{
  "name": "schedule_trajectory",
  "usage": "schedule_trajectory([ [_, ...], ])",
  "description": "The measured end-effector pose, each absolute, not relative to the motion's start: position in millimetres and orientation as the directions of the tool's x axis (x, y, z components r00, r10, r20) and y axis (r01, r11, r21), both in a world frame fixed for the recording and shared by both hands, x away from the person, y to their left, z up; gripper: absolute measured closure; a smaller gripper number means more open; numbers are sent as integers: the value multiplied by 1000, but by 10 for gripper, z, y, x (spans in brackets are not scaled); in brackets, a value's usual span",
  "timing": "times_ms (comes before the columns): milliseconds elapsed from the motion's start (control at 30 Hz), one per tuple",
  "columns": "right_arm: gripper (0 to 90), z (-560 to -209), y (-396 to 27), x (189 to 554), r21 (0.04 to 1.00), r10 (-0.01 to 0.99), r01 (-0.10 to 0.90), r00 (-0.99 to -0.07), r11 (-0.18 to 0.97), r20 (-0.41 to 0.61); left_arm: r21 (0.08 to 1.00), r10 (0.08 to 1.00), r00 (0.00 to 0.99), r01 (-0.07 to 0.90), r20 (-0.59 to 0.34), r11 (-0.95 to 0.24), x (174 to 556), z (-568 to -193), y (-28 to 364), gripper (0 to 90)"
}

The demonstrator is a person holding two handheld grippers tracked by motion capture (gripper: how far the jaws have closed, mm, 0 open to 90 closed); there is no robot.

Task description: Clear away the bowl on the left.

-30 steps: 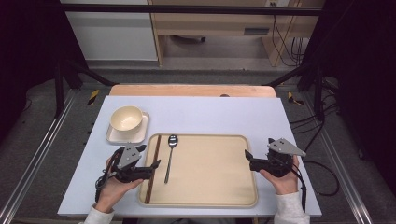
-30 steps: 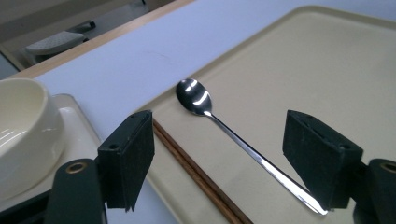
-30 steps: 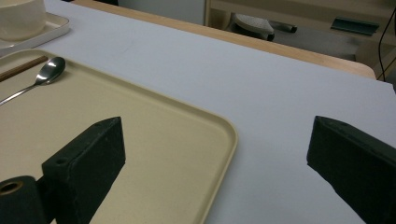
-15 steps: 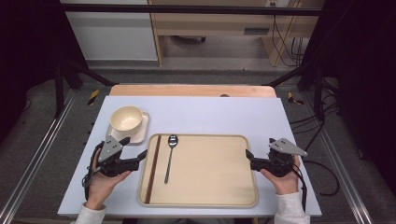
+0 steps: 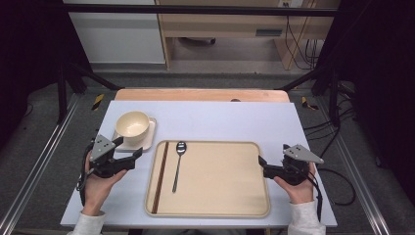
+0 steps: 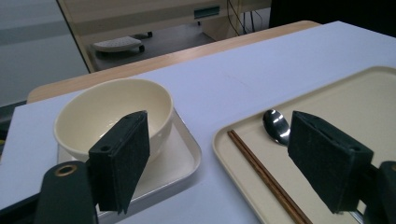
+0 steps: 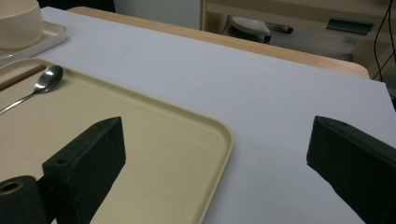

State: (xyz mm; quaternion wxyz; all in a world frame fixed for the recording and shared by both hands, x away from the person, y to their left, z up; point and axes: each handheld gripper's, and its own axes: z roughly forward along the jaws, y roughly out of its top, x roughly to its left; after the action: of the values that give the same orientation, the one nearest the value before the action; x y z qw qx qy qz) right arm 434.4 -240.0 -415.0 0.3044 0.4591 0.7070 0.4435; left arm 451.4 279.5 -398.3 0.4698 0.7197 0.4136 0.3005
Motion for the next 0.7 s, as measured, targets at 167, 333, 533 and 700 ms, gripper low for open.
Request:
schedule_trajectory([
  [167,49,-4155,-2402,4350,907,918,377,-396,189,-27,929,893,448,308,47,-204,4575,-3924,2862,208],
  [333,50,-4142,-2401,4341,909,918,373,-397,185,-24,930,904,426,314,40,-190,4658,-3898,2911,207],
  [533,51,-4150,-2410,4343,908,918,378,-395,182,-20,931,916,400,319,38,-178,4784,-3853,2977,206],
  [700,51,-4149,-2417,4351,908,919,376,-393,183,-23,930,925,378,325,40,-173,4885,-3825,3057,204],
])
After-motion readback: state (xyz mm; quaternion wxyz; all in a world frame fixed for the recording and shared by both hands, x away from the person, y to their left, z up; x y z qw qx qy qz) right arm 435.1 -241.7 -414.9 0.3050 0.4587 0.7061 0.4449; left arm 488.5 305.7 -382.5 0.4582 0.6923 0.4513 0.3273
